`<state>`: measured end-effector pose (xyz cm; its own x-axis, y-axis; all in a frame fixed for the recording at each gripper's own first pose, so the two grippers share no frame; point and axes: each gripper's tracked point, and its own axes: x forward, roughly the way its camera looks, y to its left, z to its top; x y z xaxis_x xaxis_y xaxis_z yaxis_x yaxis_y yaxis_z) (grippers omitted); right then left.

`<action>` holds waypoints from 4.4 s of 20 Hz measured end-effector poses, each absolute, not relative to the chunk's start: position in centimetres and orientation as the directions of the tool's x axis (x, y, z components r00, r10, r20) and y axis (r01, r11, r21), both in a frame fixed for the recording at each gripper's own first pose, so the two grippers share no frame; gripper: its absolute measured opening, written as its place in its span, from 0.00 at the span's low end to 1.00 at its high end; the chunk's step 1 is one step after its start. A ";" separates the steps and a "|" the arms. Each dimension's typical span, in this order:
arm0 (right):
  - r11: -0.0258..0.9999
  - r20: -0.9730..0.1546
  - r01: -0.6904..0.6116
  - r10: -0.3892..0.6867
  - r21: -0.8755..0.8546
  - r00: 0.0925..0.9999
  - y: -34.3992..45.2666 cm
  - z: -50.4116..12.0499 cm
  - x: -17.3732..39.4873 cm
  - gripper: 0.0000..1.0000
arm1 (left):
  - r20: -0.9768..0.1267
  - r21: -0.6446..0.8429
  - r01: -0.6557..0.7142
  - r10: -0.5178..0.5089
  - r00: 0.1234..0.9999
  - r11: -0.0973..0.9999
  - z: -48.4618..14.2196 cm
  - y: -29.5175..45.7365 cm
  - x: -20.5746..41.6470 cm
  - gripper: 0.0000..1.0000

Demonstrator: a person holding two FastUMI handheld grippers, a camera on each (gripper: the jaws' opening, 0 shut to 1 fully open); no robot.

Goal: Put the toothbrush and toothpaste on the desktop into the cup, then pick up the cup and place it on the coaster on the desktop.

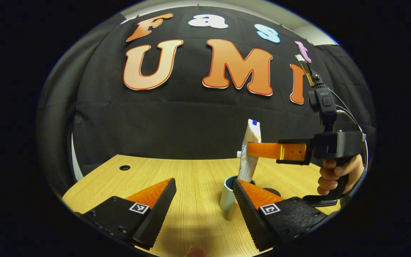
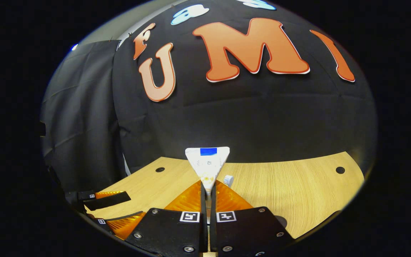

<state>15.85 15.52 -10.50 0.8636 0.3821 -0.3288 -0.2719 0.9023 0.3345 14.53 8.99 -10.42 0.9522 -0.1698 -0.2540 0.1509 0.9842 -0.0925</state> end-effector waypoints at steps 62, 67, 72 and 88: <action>0.950 -0.269 -0.243 0.290 0.197 0.918 -0.3 -6.2 0.7 0.97 | -0.930 -0.078 0.160 -0.130 0.344 0.984 -23.3 -2.2 18.6 0.23; 0.953 -0.265 -0.210 0.264 0.217 0.927 -1.5 -5.9 0.6 0.96 | -0.921 -0.073 0.155 -0.126 0.370 0.985 -23.1 -2.4 19.2 0.23; 0.959 -0.267 -0.175 0.233 0.224 0.935 -2.8 -6.2 0.3 0.96 | -0.905 -0.082 0.194 -0.154 0.396 0.978 -23.3 -2.0 19.5 0.23; 0.972 -0.272 -0.110 0.166 0.210 0.948 -6.8 -7.4 -2.4 0.97 | -0.904 -0.112 0.307 -0.225 0.364 0.945 -24.0 -1.1 19.8 0.23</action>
<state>-2.39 -6.77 -7.41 0.9478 0.1658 -0.2723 -0.1098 0.9716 0.2097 19.78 -1.15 -23.98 0.3638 -0.2255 -0.9038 0.3071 0.9451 -0.1121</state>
